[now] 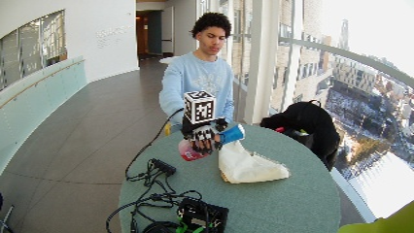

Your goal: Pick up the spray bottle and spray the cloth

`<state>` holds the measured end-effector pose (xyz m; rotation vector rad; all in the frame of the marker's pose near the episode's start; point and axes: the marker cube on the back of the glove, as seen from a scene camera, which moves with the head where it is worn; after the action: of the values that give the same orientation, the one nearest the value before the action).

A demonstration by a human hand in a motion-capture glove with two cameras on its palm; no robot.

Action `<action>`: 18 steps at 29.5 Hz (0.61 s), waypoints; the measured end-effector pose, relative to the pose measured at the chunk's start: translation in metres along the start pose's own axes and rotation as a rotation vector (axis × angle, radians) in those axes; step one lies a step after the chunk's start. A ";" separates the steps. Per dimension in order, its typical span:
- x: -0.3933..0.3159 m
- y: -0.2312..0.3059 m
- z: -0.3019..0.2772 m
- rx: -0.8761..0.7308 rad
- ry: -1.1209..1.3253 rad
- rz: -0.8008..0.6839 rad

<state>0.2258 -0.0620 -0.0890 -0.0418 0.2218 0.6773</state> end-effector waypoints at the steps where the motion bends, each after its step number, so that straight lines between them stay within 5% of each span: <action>1: -0.002 0.001 -0.002 0.002 -0.029 -0.006; 18: -0.149 0.035 -0.035 0.195 -0.963 -0.289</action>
<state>0.0847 -0.1307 -0.0897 0.4265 -0.6359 0.3268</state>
